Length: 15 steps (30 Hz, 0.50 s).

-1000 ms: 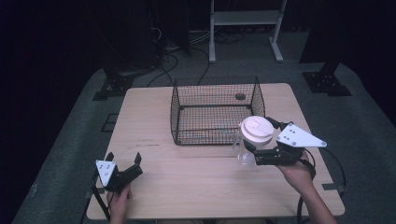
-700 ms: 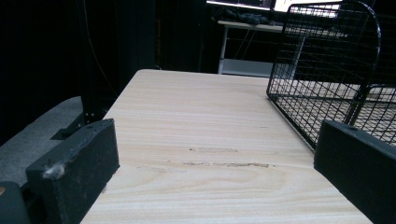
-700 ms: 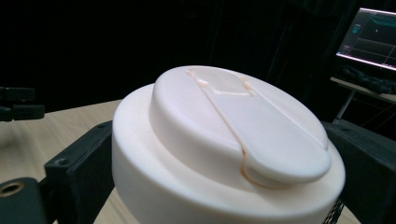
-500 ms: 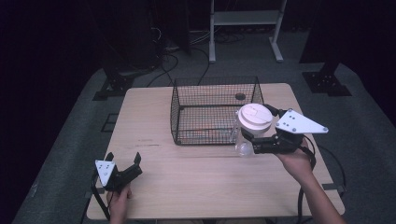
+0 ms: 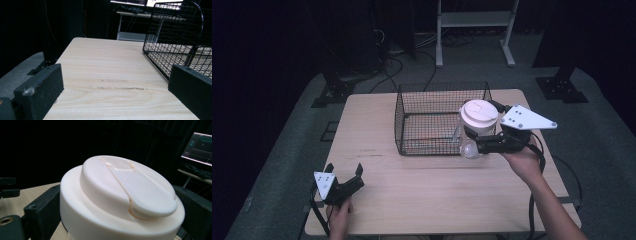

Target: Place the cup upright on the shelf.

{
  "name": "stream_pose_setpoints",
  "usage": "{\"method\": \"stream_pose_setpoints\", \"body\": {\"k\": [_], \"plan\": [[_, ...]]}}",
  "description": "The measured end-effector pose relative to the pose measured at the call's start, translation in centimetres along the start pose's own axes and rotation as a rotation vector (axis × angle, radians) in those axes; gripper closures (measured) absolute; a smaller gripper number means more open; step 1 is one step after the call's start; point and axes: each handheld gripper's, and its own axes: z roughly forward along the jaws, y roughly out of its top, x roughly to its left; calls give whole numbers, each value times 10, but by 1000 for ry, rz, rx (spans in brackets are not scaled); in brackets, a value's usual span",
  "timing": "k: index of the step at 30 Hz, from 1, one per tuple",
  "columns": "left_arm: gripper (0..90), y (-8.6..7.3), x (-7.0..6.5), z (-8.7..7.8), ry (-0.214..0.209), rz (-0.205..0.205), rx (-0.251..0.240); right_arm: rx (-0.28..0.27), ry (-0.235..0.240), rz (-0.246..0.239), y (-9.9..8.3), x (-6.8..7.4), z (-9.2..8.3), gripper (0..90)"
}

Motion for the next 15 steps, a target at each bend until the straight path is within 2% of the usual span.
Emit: {"method": "stream_pose_setpoints", "body": {"k": [15], "plan": [[0,0,0,0,1,2,-3,-3,1,-14,18,-5,15,40]]}}
